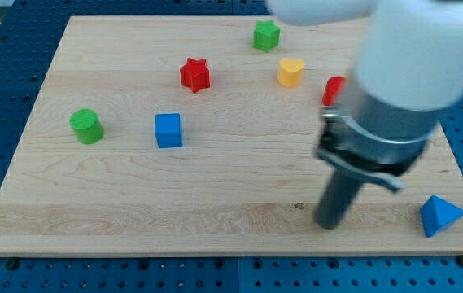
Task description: Point at blue cube
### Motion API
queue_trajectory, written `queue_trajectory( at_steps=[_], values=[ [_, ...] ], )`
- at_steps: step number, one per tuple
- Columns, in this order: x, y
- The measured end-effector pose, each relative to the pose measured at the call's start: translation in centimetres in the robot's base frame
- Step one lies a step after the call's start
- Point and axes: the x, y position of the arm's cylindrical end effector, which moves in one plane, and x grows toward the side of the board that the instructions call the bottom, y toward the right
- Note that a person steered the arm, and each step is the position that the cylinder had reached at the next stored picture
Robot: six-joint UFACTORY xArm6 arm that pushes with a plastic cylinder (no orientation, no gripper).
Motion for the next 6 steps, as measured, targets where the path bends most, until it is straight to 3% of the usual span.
queue_trajectory(
  at_steps=[2, 6],
  values=[
    [-2.5, -13.5],
    [-11.5, -22.6]
  ],
)
